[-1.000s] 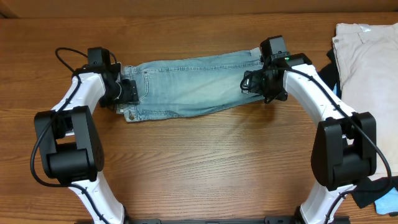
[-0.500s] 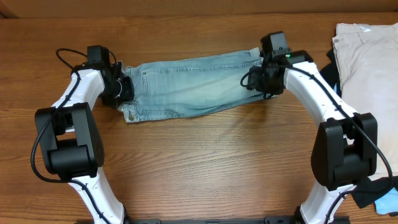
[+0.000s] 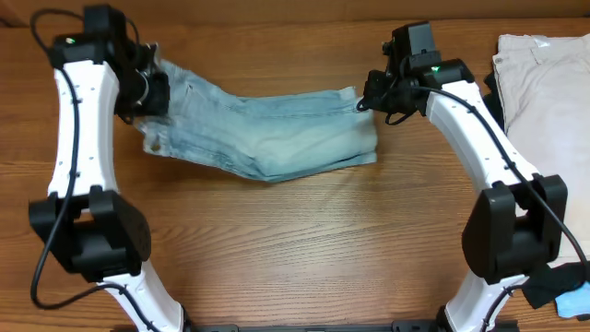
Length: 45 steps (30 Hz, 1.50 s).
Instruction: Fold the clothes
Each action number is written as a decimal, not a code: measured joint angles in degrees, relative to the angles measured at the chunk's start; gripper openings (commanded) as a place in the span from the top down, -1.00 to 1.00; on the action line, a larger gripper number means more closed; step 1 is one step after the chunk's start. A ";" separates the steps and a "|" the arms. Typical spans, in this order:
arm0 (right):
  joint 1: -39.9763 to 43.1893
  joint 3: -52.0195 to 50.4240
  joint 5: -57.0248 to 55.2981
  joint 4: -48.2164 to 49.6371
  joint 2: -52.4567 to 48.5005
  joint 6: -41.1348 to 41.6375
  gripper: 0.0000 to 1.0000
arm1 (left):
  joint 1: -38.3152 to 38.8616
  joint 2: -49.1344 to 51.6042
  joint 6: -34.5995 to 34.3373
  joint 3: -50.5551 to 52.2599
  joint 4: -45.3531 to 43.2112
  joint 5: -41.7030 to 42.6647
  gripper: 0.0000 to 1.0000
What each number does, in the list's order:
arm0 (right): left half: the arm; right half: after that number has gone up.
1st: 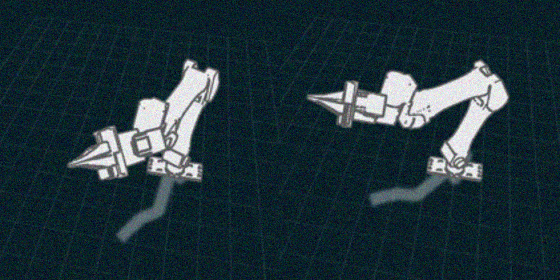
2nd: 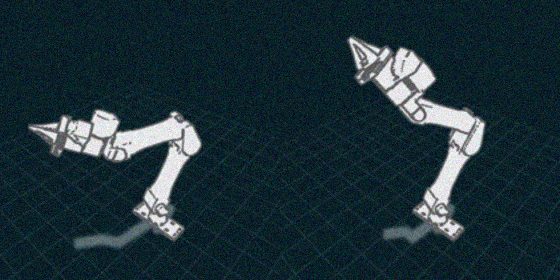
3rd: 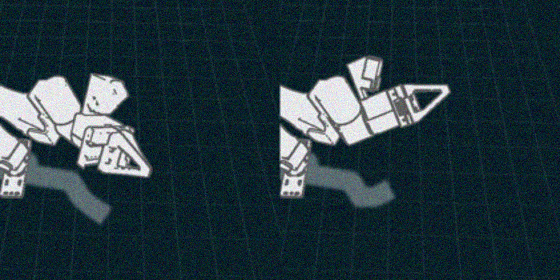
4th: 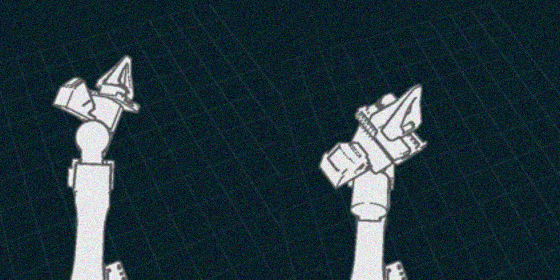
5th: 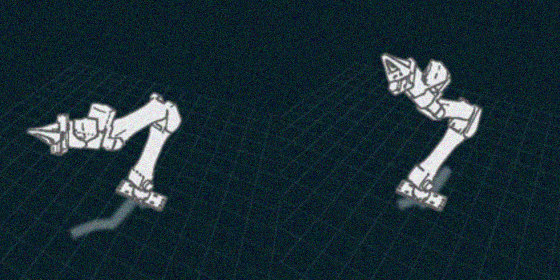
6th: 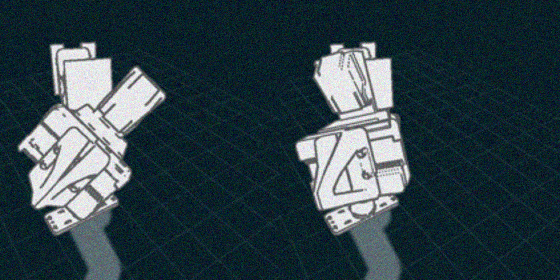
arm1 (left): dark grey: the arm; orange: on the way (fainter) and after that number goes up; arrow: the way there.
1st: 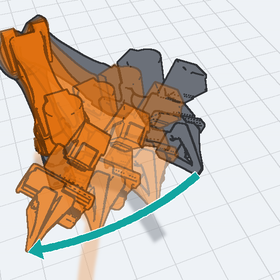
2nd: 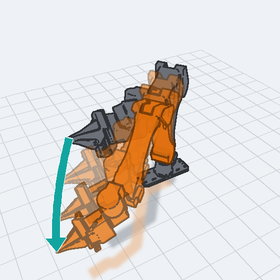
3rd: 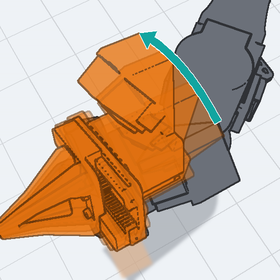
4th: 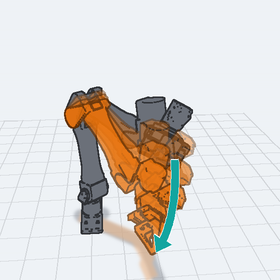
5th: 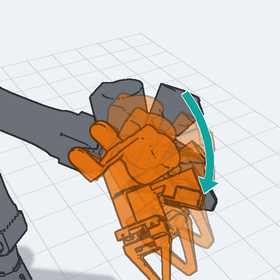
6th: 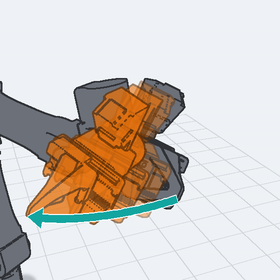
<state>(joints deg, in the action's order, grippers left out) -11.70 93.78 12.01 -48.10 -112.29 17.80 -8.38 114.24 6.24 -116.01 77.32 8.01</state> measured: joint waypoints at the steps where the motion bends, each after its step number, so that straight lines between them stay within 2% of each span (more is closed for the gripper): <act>1: -0.02 0.00 1.14 -0.13 -0.85 0.00 0.92 | 0.00 -0.20 0.81 -1.86 0.85 -0.55 0.92; 5: -1.55 0.00 6.10 -0.33 -5.49 1.09 0.92 | 0.02 -0.26 4.11 -6.88 2.91 -3.04 0.92; 10: -8.33 0.00 8.28 0.85 -10.03 5.18 0.92 | 0.02 -0.26 7.34 -7.39 2.73 -4.02 0.92; 17: -12.00 0.00 7.48 1.97 -12.07 13.22 0.92 | 0.02 -0.26 7.98 -9.44 1.95 -4.22 0.92; 25: -11.96 0.00 5.79 1.99 -12.07 16.74 0.92 | 1.38 -0.26 6.78 -15.17 2.47 -4.20 0.92; 32: -11.91 0.00 5.77 2.21 -12.07 17.35 0.92 | 11.30 0.33 2.45 -13.99 2.19 -4.44 0.92; 37: -10.62 0.02 7.67 2.14 -12.02 17.05 0.92 | 18.43 6.27 -1.22 -12.90 -0.85 -4.42 0.92; 40: -6.25 0.07 9.35 1.18 -7.52 16.70 0.92 | 22.45 11.30 -2.14 -12.63 -1.84 -4.37 0.92; 41: -2.49 0.44 10.29 1.07 -1.18 16.26 0.92 | 23.89 13.14 -2.32 -12.63 -2.03 -4.22 0.88; 43: 2.21 1.53 10.69 0.50 7.32 15.78 0.85 | 26.88 16.59 -3.19 -12.63 -3.02 -3.98 0.46; 44: 3.72 1.92 10.82 0.04 9.92 15.30 0.81 | 27.87 17.57 -3.37 -12.63 -3.45 -4.02 -0.01; 45: 5.68 2.60 10.75 -1.01 13.49 14.75 0.67 | 29.40 18.84 -3.82 -12.59 -4.09 -3.98 -1.00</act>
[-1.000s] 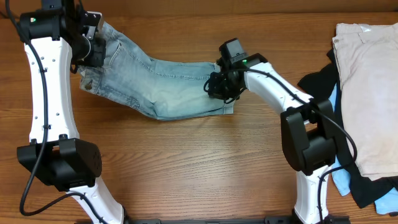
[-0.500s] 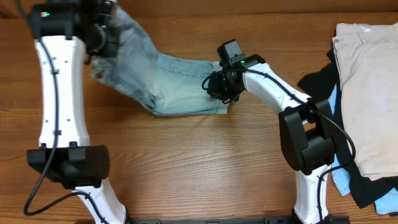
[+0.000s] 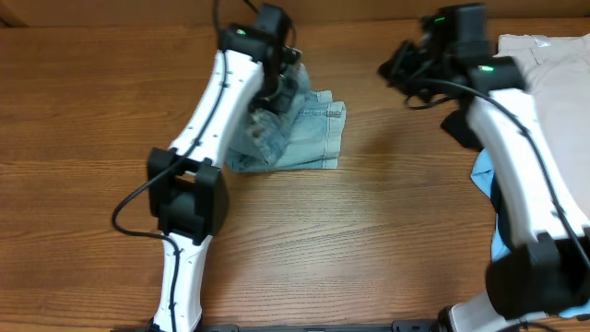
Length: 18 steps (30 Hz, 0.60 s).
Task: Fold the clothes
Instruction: 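Carry the folded shorts with the left gripper to the table's top-left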
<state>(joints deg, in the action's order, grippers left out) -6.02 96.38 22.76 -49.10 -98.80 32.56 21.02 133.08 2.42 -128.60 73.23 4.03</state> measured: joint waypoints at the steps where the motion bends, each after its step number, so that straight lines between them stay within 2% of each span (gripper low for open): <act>1: 1.20 0.22 -0.04 -0.59 1.38 -0.44 0.60 | 1.70 0.68 -0.61 0.00 -0.66 0.04 -1.00; 5: 1.44 0.24 -1.22 -4.17 -0.17 -1.77 0.41 | 4.33 0.68 -1.92 -0.50 0.61 0.24 -1.00; 6: 1.44 0.24 -1.60 -4.46 -0.28 -1.95 0.31 | 4.37 0.68 -2.38 -1.49 1.92 0.26 -1.00; 8: 1.44 0.24 -2.43 -4.57 -0.28 -2.95 0.18 | 3.58 1.01 -2.93 -6.80 5.92 0.22 -1.00; 11: 1.44 0.24 -2.89 -4.59 -0.28 -3.50 0.11 | 2.56 0.96 -2.16 -15.89 12.00 0.20 -1.00; 14: 1.44 0.24 -3.43 -5.70 -0.28 -4.52 0.03 | 2.58 0.46 3.91 -17.16 14.88 0.66 -0.96; 18: 1.44 0.24 -3.72 -7.50 -0.28 -5.25 0.03 | 2.62 0.28 13.64 -6.60 10.45 4.66 -1.00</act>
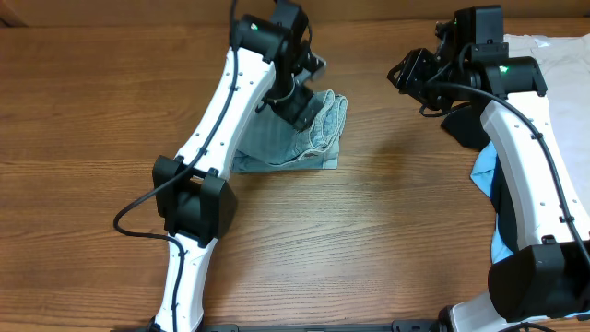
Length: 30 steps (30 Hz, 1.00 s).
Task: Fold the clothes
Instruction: 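Carry the folded shorts with the left gripper to the table's top-left, then lower the shorts at the top-left and open the left gripper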
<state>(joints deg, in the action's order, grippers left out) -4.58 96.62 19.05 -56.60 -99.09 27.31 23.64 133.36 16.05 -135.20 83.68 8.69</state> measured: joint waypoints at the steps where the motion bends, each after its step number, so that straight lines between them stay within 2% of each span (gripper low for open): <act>1: 0.00 0.00 -0.24 -0.37 0.00 -0.20 0.03 | 0.28 0.35 5.01 6.49 -1.99 0.87 -1.00; 5: 0.00 0.00 -1.07 -1.92 0.00 -0.39 0.02 | 1.77 0.46 12.98 20.55 -13.44 3.17 -0.99; 9: 0.00 0.00 -1.29 -1.97 0.00 -0.42 0.02 | 2.27 -2.29 13.11 30.42 -27.61 1.55 -1.00; 11: 0.00 0.00 -1.38 -1.99 0.00 -0.39 0.00 | 2.14 -3.32 7.76 32.98 -33.31 -0.37 -0.99; 14: 0.00 0.00 -2.78 -3.23 0.00 -0.52 0.00 | -1.73 -3.39 -5.77 33.64 -39.17 -2.12 -1.00; 18: 0.00 0.00 -4.26 -3.48 0.00 -0.59 -0.02 | -20.83 -2.89 -20.24 33.86 -46.34 -5.53 -1.00; 20: 0.00 0.00 -4.48 -3.45 0.00 -0.59 -0.07 | -32.37 -2.23 -27.19 34.25 -52.54 -7.06 -1.00; 21: 0.00 0.00 -4.74 -3.43 0.00 -0.76 -0.08 | -35.74 -2.03 -29.64 34.73 -56.08 -7.19 -0.99; 23: 0.00 0.00 -5.62 -3.45 0.00 -1.09 -0.08 | -42.64 -1.03 -32.74 35.04 -65.68 -0.46 -1.00; 24: 0.00 0.00 -5.77 -3.54 0.00 -1.20 -0.08 | -44.22 -0.85 -33.22 34.34 -65.02 1.92 -0.99; 25: 0.00 0.00 -5.95 -3.85 0.00 -1.36 -0.08 | -45.92 -0.22 -33.75 30.67 -60.81 5.31 -1.00; 26: 0.00 0.00 -5.97 -4.02 0.00 -1.46 -0.08 | -47.04 0.07 -34.03 25.31 -54.80 8.39 -1.00; 27: 0.00 0.00 -5.97 -4.09 0.00 -1.62 -0.08 | -47.56 0.15 -32.92 17.68 -43.50 11.08 -1.00; 28: 0.00 0.00 -5.97 -4.00 0.00 -1.66 -0.08 | -47.65 -0.09 -31.45 13.05 -37.07 12.35 -1.00; 29: 0.00 0.00 -5.97 -4.11 0.00 -1.66 -0.08 | -47.63 -1.07 -27.58 6.97 -23.89 13.46 -0.64; 30: 0.00 0.00 -6.01 -4.02 0.00 -1.70 -0.09 | -47.28 -2.23 -23.54 2.75 -13.75 12.90 -0.58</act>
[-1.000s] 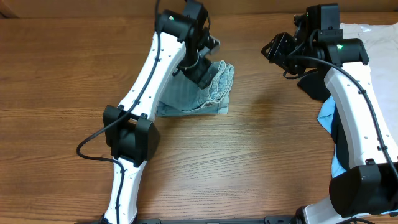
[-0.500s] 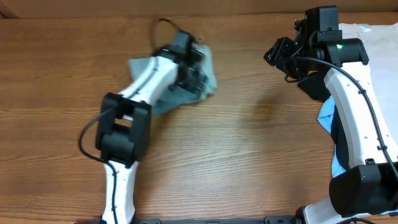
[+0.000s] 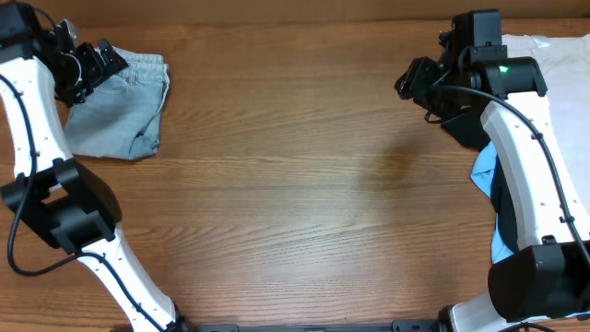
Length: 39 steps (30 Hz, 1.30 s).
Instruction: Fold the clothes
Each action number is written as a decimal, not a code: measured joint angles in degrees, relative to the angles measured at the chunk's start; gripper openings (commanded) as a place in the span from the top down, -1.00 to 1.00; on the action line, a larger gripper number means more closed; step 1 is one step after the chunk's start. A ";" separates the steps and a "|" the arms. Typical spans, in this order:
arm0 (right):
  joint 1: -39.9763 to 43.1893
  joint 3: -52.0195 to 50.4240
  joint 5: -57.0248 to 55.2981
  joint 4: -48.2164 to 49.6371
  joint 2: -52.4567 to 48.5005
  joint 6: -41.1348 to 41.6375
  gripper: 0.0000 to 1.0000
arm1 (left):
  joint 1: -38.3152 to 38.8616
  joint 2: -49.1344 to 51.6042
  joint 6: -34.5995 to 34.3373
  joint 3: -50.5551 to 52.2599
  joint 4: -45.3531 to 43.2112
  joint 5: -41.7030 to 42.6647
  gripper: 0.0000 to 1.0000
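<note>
A folded pale-blue denim garment [image 3: 120,106] lies flat at the far left of the table. My left gripper [image 3: 90,66] sits at its upper left corner, shut on the cloth edge. My right gripper [image 3: 412,81] hovers over bare wood at the right, far from the denim, open with nothing between its fingers. A white garment [image 3: 553,51] lies at the back right, partly under the right arm.
Beside the right arm lie a dark garment [image 3: 464,127] and a blue one [image 3: 486,175], running down the right edge. The wooden table [image 3: 304,203] stretches between the two arms.
The folded denim has gone from the middle of the table to the far left, with my left gripper on it. My right gripper has barely moved.
The denim first lay stretched out between both grippers, one at each end. Then my left gripper had brought its end over to the right, folding the piece, and my right gripper had let go. Now the folded bundle lies at the far left.
</note>
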<state>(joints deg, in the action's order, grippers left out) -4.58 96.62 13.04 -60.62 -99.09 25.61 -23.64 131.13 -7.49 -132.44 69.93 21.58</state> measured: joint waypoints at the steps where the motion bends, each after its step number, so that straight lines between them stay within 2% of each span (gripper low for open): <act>1: 0.00 0.00 0.02 -0.02 0.00 0.02 -0.09 | 0.72 -0.74 3.58 -1.36 8.04 -2.78 -0.51; 2: 0.00 0.00 0.02 -0.04 0.00 0.02 -0.09 | 2.64 -1.38 7.37 -0.42 12.31 -7.91 -0.49; 4: 0.00 0.00 0.02 -0.17 0.00 0.00 -0.10 | 5.64 -1.70 10.23 8.22 12.04 -14.10 -0.49; 6: 0.00 0.00 0.00 -0.24 0.00 0.00 -0.10 | 5.88 -1.29 11.10 18.47 10.62 -16.17 -0.64; 7: 0.00 0.00 0.02 -0.28 0.00 0.00 -0.10 | 5.88 -1.29 11.34 20.85 8.15 -16.79 -0.68; 10: 0.00 0.00 0.02 -0.24 0.00 -0.02 -0.10 | 5.88 -1.14 11.98 28.61 -3.19 -19.21 -0.95; 14: 0.00 0.00 0.00 -0.63 -0.02 -0.02 -0.10 | 5.88 -1.25 12.00 29.99 -16.15 -20.35 -1.00; 22: 0.00 0.00 0.04 -0.44 -0.02 -0.11 -0.08 | 6.34 -1.25 11.96 30.18 -28.74 -20.41 -1.00; 24: 0.00 0.00 0.02 -0.31 -0.02 -0.13 -0.08 | 6.97 -1.20 11.69 28.04 -21.88 -20.35 -1.00; 26: 0.00 0.00 0.02 -0.13 0.02 -0.15 -0.08 | 7.91 -0.81 10.34 19.63 -9.14 -20.11 -1.00; 28: 0.00 -0.07 0.00 -0.37 2.93 -0.76 -0.25 | 8.68 -0.68 9.46 6.99 4.31 -19.74 -1.00; 29: 0.00 -0.20 -0.15 -0.79 6.69 -1.73 -0.45 | 9.22 0.26 9.14 -5.11 16.31 -19.45 -1.00; 30: 0.00 -0.24 -0.92 -1.86 12.70 -2.36 -0.62 | 9.62 -0.79 9.11 -14.99 20.59 -19.26 -0.99; 31: 0.00 -0.26 -2.43 -3.23 17.40 -2.54 -0.91 | 10.03 -0.92 9.03 -20.81 24.83 -19.37 -0.99; 32: 0.00 -0.31 -5.22 -5.40 24.48 -3.04 -1.00 | 10.69 -0.83 8.96 -27.52 26.38 -19.23 -1.00; 34: 0.00 -0.15 -9.92 -7.78 34.93 -3.34 -1.00 | 12.41 -2.60 8.94 -34.71 26.56 -18.64 -1.00; 39: 0.00 -0.04 -15.32 -14.58 49.99 -3.39 -1.00 | 12.79 -2.34 8.94 -35.06 26.40 -11.72 -1.00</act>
<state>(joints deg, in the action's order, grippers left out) -4.58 96.57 -2.28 -75.20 -49.10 22.22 -10.85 128.79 1.45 -167.50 96.33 9.87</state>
